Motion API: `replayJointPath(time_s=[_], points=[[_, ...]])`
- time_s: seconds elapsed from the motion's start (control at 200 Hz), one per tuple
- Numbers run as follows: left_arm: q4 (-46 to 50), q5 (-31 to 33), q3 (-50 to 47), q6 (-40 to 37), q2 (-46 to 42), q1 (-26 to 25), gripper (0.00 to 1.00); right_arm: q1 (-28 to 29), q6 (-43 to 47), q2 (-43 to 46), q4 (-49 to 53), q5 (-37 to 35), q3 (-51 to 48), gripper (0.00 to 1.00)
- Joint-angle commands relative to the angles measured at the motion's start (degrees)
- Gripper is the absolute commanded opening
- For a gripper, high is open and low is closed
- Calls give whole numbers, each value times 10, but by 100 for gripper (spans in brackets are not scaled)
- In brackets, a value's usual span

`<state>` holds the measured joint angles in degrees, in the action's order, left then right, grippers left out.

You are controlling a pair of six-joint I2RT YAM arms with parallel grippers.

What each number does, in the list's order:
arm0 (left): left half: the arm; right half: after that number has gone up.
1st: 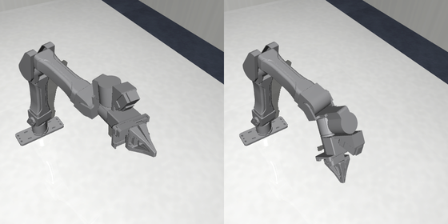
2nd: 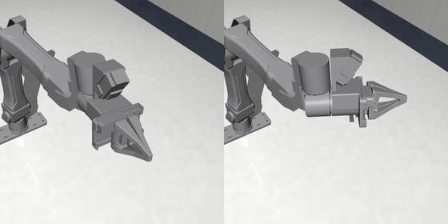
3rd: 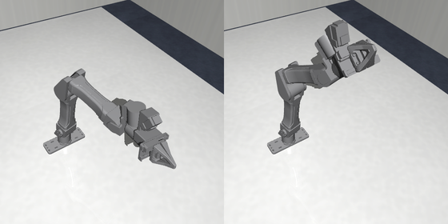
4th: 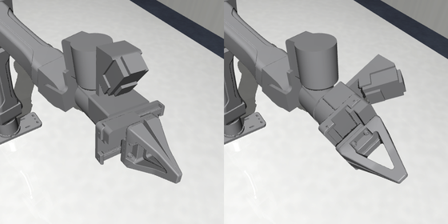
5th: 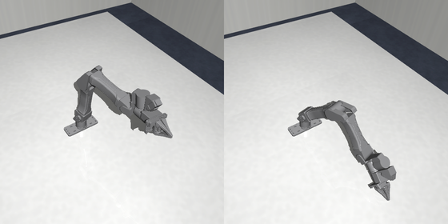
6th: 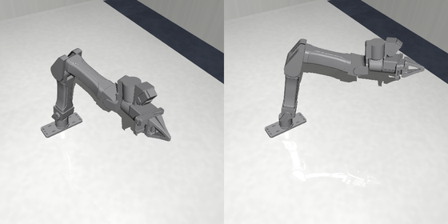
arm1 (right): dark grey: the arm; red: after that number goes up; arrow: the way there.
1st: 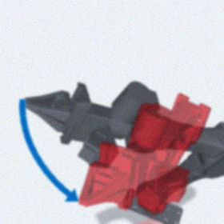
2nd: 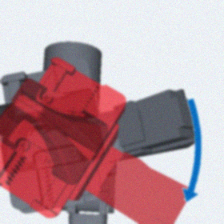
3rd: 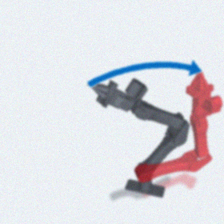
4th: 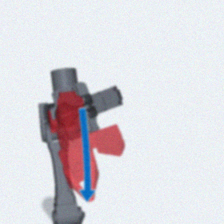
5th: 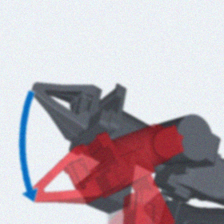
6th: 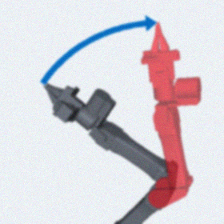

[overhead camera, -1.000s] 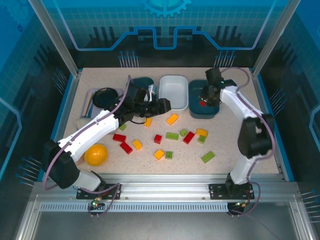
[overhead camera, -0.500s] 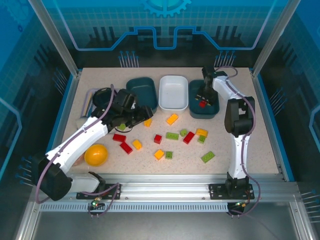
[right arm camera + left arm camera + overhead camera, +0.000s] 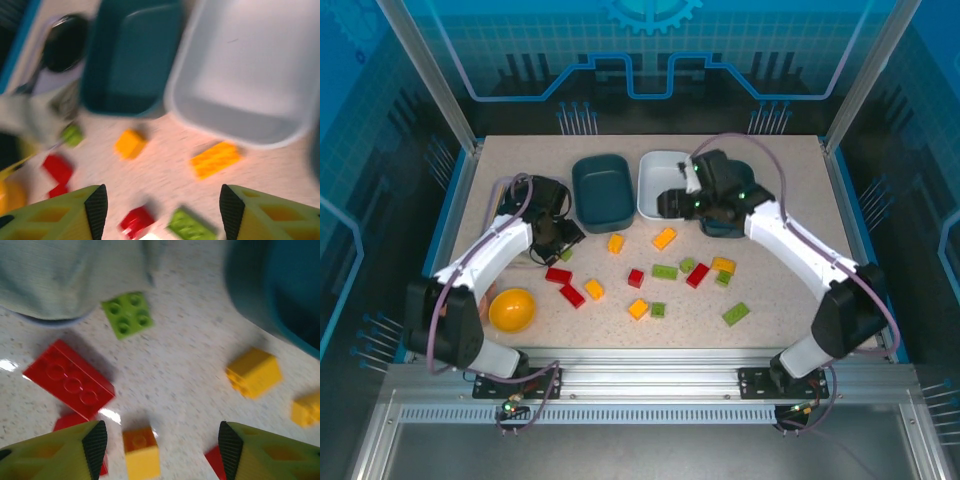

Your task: Sort the legos into containers by color

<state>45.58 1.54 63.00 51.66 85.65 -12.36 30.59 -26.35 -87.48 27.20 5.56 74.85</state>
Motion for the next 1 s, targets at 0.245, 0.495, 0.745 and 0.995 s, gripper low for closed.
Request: replayJointPath(time_s=[0.245,0.495,0.745,0.995], points=[[-31,32,42,79,127,40,68,69,31,39,-178,114,-131,69],[-28,54,61,101,177,40,65,70,30,34,-164,121,-129,69],[-40,60,59,104,200,40,58,68,28,28,-148,116,-122,69],[-50,65,57,104,214,37,37,63,26,29,-138,109,-117,68]])
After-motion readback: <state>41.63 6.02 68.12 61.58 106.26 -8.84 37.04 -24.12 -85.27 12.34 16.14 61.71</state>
